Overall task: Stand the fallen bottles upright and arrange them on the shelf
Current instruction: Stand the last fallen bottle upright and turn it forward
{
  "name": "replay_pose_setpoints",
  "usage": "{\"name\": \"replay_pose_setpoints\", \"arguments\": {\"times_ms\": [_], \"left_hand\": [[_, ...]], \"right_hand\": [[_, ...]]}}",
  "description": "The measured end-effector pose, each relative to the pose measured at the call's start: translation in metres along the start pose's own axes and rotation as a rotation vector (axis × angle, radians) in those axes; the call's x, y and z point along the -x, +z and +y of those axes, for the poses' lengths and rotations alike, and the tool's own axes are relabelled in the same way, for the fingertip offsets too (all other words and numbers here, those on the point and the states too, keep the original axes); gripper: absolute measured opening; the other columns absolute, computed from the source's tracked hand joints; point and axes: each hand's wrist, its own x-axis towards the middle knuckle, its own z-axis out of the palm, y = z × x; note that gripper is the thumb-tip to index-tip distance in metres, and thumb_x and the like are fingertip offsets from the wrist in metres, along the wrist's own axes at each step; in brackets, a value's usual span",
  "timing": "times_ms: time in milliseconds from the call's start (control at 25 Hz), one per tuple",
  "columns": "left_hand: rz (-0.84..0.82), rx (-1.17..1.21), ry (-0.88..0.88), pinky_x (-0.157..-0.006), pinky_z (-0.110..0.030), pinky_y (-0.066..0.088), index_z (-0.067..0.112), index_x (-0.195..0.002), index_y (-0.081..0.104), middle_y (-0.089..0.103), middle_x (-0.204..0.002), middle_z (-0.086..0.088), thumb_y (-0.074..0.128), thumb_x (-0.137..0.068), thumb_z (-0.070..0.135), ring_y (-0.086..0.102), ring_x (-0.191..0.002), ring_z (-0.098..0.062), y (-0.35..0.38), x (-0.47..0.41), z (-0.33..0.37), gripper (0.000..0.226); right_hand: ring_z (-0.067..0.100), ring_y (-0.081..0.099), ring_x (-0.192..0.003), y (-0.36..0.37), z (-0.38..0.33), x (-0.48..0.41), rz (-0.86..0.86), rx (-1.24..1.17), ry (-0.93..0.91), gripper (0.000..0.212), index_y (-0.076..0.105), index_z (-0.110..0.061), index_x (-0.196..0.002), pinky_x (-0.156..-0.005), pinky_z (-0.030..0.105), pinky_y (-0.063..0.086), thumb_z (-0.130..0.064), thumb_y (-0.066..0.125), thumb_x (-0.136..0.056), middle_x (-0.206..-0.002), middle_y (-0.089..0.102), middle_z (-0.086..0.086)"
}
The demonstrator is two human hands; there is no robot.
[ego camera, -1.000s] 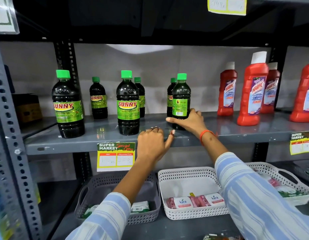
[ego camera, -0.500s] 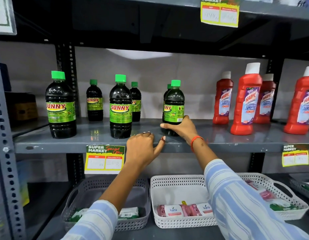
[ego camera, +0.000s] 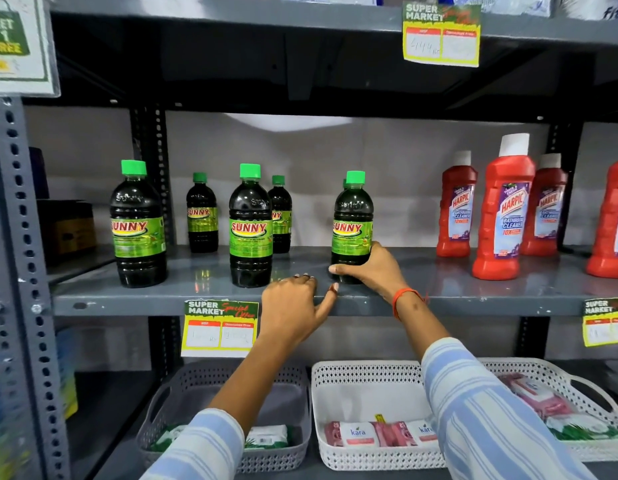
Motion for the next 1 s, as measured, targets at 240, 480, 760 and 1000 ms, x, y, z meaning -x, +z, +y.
{"name": "replay_pose_setpoints", "arguments": {"times_ms": [240, 480, 760, 1000], "left_hand": [[0.001, 0.012, 0.0, -0.051, -0.028, 0.028, 0.015, -0.064, 0.058, 0.068, -0.068, -0.006, 0.024, -0.085, 0.057, 0.065, -0.064, -0.028, -0.001, -0.003, -0.002, 0.058], [-0.044, 0.027, -0.059, -0.054, -0.03, 0.031, 0.015, -0.069, 0.056, 0.069, -0.076, -0.008, 0.035, -0.088, 0.059, 0.064, -0.072, -0.03, -0.002, -0.006, -0.003, 0.052], [-0.311, 0.73, -0.417, -0.075, -0.04, 0.051, 0.007, -0.089, 0.066, 0.072, -0.091, -0.014, 0.074, -0.07, 0.051, 0.063, -0.081, -0.027, 0.002, -0.052, -0.017, 0.048], [-0.453, 1.142, -0.367, -0.095, -0.051, 0.049, 0.007, -0.089, 0.074, 0.072, -0.099, -0.022, 0.083, -0.068, 0.014, 0.064, -0.083, -0.023, 0.015, -0.068, -0.016, 0.024]], "right_hand": [[0.022, 0.067, -0.1, -0.006, -0.002, 0.003, -0.053, -0.043, -0.014, 0.058, 0.065, -0.014, -0.109, -0.091, 0.037, 0.053, -0.035, 0.084, -0.058, -0.107, 0.073, 0.007], [0.008, 0.066, -0.089, -0.012, -0.006, 0.014, -0.181, -0.159, -0.044, 0.051, 0.068, -0.02, -0.108, -0.081, 0.025, 0.053, -0.044, 0.08, -0.065, -0.101, 0.073, -0.003], [0.018, 0.057, -0.098, -0.023, -0.003, 0.006, -0.289, -0.349, 0.069, 0.041, 0.064, 0.0, -0.108, -0.085, 0.027, 0.042, -0.015, 0.064, -0.069, -0.104, 0.066, 0.011], [0.009, 0.061, -0.086, -0.037, 0.003, 0.005, -0.283, -0.277, 0.022, 0.032, 0.065, -0.002, -0.109, -0.07, 0.009, 0.046, 0.004, 0.06, -0.078, -0.099, 0.068, 0.009]]}}
